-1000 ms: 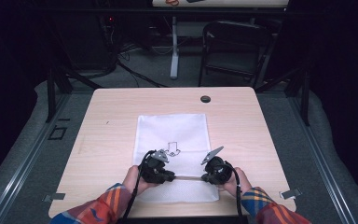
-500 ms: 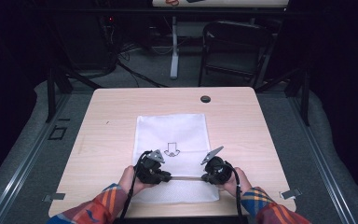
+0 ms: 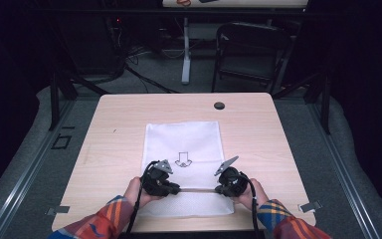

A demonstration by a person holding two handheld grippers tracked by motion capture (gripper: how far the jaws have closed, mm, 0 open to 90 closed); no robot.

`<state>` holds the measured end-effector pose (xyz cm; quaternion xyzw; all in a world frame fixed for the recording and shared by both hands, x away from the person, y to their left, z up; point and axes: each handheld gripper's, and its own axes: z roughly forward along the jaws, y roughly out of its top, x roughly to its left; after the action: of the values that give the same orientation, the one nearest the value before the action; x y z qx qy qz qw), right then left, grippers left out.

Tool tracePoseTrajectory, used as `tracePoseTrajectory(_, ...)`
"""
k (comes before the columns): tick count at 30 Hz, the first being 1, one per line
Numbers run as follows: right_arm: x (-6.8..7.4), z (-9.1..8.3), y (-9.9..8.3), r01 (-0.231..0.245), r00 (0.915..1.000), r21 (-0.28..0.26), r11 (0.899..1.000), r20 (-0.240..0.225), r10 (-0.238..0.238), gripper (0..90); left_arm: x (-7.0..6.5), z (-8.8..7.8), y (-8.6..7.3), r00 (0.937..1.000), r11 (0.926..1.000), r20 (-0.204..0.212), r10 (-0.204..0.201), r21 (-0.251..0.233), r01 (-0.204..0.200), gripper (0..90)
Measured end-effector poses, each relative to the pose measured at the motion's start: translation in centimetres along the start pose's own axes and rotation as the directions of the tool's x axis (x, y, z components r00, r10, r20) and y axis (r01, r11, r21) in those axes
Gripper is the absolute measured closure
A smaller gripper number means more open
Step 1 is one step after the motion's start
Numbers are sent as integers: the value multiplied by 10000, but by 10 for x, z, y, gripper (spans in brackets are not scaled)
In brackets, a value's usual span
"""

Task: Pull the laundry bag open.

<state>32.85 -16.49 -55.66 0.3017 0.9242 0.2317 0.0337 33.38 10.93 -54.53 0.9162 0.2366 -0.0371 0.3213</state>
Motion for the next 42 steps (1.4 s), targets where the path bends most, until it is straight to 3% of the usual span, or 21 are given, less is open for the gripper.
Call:
tracePoseTrajectory(25, 0, 0, 0, -15, 10000, 3, 10000, 27, 15, 900, 5, -3, -7, 9998, 9995, -180, -78, 304, 83, 822)
tracePoseTrajectory(42, 0, 0, 0, -31, 10000, 45, 10000, 35, 31, 900, 26, -33, -38, 9915, 9927, -604, -1154, 274, 1172, 821)
